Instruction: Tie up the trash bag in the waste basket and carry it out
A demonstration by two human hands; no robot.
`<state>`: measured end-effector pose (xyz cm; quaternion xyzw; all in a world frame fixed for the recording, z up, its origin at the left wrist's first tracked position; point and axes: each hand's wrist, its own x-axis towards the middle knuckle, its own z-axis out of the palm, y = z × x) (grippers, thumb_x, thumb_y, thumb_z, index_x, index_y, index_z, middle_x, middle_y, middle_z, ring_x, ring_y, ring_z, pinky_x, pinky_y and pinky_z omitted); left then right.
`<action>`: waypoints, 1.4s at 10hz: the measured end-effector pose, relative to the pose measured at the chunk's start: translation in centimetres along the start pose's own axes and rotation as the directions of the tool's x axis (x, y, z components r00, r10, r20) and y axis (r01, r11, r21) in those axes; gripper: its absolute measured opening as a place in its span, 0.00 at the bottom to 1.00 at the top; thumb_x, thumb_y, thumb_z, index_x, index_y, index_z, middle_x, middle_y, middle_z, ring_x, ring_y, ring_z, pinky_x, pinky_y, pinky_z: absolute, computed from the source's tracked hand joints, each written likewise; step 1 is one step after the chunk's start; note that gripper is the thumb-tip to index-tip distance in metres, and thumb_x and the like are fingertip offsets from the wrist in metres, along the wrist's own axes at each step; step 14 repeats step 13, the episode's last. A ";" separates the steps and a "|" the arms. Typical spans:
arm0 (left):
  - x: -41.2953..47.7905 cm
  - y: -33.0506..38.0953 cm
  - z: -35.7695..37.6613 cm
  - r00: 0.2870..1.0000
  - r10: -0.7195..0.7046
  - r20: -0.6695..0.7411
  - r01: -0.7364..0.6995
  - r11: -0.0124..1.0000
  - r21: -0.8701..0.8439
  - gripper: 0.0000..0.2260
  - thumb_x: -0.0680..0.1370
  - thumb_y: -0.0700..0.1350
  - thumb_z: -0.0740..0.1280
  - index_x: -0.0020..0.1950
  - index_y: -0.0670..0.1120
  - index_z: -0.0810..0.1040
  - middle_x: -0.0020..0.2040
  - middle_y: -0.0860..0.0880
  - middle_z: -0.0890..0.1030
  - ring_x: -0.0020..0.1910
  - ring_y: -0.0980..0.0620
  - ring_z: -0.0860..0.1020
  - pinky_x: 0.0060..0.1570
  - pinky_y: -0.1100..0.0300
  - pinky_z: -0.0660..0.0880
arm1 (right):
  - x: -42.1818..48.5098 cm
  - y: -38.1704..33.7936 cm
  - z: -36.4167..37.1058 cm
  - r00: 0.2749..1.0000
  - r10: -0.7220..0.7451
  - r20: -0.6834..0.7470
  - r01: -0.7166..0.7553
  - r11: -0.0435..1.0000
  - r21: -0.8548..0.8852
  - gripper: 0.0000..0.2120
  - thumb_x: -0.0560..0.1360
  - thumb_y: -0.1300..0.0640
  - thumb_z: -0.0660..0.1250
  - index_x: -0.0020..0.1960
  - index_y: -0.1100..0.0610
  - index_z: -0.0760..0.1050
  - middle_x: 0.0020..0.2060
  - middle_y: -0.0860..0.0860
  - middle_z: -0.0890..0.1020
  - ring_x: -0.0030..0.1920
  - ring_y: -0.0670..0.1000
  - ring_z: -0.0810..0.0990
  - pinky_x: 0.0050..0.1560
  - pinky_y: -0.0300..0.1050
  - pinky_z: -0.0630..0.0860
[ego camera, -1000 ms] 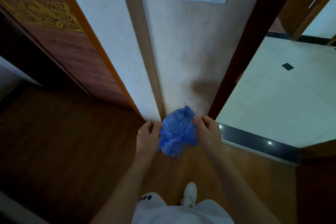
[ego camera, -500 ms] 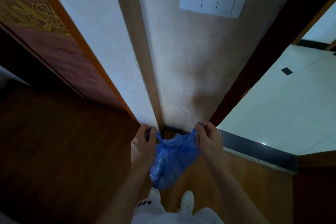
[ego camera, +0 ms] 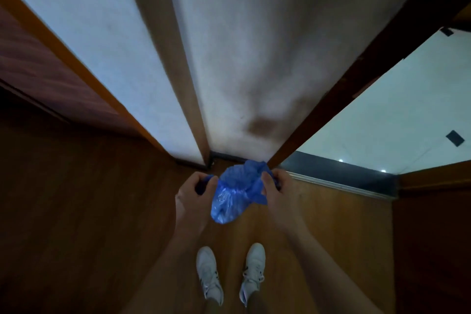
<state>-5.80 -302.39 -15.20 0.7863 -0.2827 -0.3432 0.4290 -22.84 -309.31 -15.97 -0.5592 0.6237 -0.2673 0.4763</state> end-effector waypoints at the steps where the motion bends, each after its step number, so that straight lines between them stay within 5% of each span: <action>1: 2.7 -3.7 2.4 1.000 0.003 0.008 -0.003 1.000 0.004 0.04 0.75 0.45 0.69 0.40 0.50 0.80 0.36 0.53 0.82 0.35 0.59 0.78 0.35 0.68 0.73 | 2.7 3.8 2.7 0.999 0.010 -0.031 -0.010 1.000 0.017 0.06 0.81 0.50 0.63 0.49 0.52 0.76 0.40 0.51 0.82 0.41 0.49 0.83 0.40 0.41 0.79; 3: 8.0 -11.9 7.9 0.997 0.008 -0.073 -0.007 1.000 0.012 0.06 0.75 0.44 0.70 0.37 0.50 0.80 0.34 0.53 0.81 0.32 0.61 0.77 0.31 0.71 0.70 | 7.6 13.2 9.0 0.993 0.022 -0.114 -0.015 0.998 0.065 0.04 0.80 0.52 0.65 0.46 0.46 0.73 0.38 0.50 0.81 0.40 0.51 0.82 0.40 0.46 0.80; 4: 10.7 -15.1 9.9 0.994 -0.007 -0.112 0.012 0.999 0.044 0.07 0.75 0.43 0.71 0.37 0.51 0.80 0.32 0.53 0.81 0.35 0.59 0.79 0.33 0.71 0.71 | 9.9 16.1 11.4 0.992 0.064 -0.110 -0.062 0.998 0.023 0.06 0.80 0.54 0.65 0.44 0.48 0.73 0.36 0.47 0.79 0.38 0.48 0.79 0.36 0.36 0.75; 6: 13.8 -17.5 12.5 0.995 -0.014 -0.097 0.022 0.996 0.082 0.03 0.74 0.43 0.71 0.41 0.49 0.81 0.35 0.53 0.82 0.38 0.65 0.78 0.35 0.77 0.69 | 12.8 18.5 13.4 0.992 0.093 -0.085 -0.094 0.995 -0.010 0.11 0.80 0.55 0.64 0.39 0.47 0.70 0.34 0.47 0.76 0.36 0.47 0.76 0.38 0.42 0.73; 7: 14.8 -17.5 13.0 0.996 0.016 -0.093 -0.007 0.994 0.105 0.03 0.74 0.43 0.71 0.40 0.48 0.80 0.36 0.52 0.81 0.40 0.64 0.77 0.37 0.78 0.69 | 13.6 18.1 13.1 0.996 0.048 -0.071 -0.052 0.997 -0.062 0.08 0.81 0.55 0.63 0.42 0.51 0.72 0.35 0.45 0.76 0.36 0.44 0.76 0.35 0.31 0.70; 8: 15.4 -17.4 13.5 0.996 0.010 -0.092 0.001 0.992 0.122 0.03 0.74 0.44 0.71 0.40 0.49 0.81 0.37 0.51 0.82 0.41 0.60 0.78 0.38 0.75 0.71 | 14.3 17.7 12.9 0.998 0.012 -0.063 -0.019 0.993 -0.118 0.06 0.81 0.56 0.63 0.45 0.54 0.73 0.34 0.43 0.74 0.35 0.42 0.74 0.36 0.27 0.68; 9: 16.2 -18.1 13.8 0.996 0.057 -0.075 -0.042 0.980 0.193 0.02 0.74 0.45 0.71 0.46 0.50 0.82 0.44 0.51 0.82 0.44 0.57 0.79 0.48 0.61 0.76 | 15.5 17.8 12.7 1.000 -0.007 -0.017 0.003 0.975 -0.220 0.08 0.81 0.55 0.62 0.50 0.58 0.76 0.37 0.44 0.76 0.38 0.42 0.75 0.37 0.27 0.68; 10: 16.7 -19.7 13.7 0.995 0.081 0.053 -0.097 0.850 0.518 0.23 0.74 0.53 0.70 0.67 0.49 0.74 0.65 0.49 0.76 0.63 0.48 0.75 0.64 0.50 0.72 | 16.4 19.4 11.9 0.991 -0.050 0.125 0.105 0.867 -0.488 0.18 0.80 0.50 0.62 0.66 0.58 0.73 0.56 0.53 0.78 0.57 0.53 0.77 0.56 0.40 0.73; 11: 16.0 -20.7 12.9 0.965 0.231 0.126 -0.252 0.680 0.689 0.29 0.73 0.55 0.68 0.73 0.50 0.69 0.72 0.47 0.72 0.71 0.46 0.70 0.69 0.46 0.68 | 15.8 20.7 10.4 0.962 -0.147 0.230 0.272 0.606 -0.748 0.29 0.77 0.45 0.64 0.74 0.55 0.66 0.66 0.55 0.75 0.68 0.56 0.73 0.64 0.53 0.75; 12: 15.0 -20.4 11.7 0.930 0.307 0.204 -0.352 0.575 0.738 0.28 0.75 0.56 0.64 0.74 0.51 0.67 0.73 0.48 0.71 0.72 0.47 0.69 0.70 0.46 0.67 | 14.9 21.3 9.1 0.929 -0.225 0.294 0.368 0.483 -0.794 0.31 0.75 0.43 0.67 0.74 0.56 0.68 0.67 0.56 0.77 0.68 0.57 0.74 0.66 0.56 0.74; 14: 14.5 -19.5 10.4 0.924 0.316 0.217 -0.364 0.546 0.755 0.28 0.74 0.57 0.62 0.73 0.50 0.69 0.72 0.48 0.72 0.71 0.47 0.70 0.69 0.46 0.68 | 13.8 20.9 8.7 0.921 -0.226 0.318 0.388 0.456 -0.801 0.30 0.75 0.43 0.65 0.73 0.55 0.69 0.67 0.56 0.77 0.68 0.58 0.74 0.67 0.59 0.72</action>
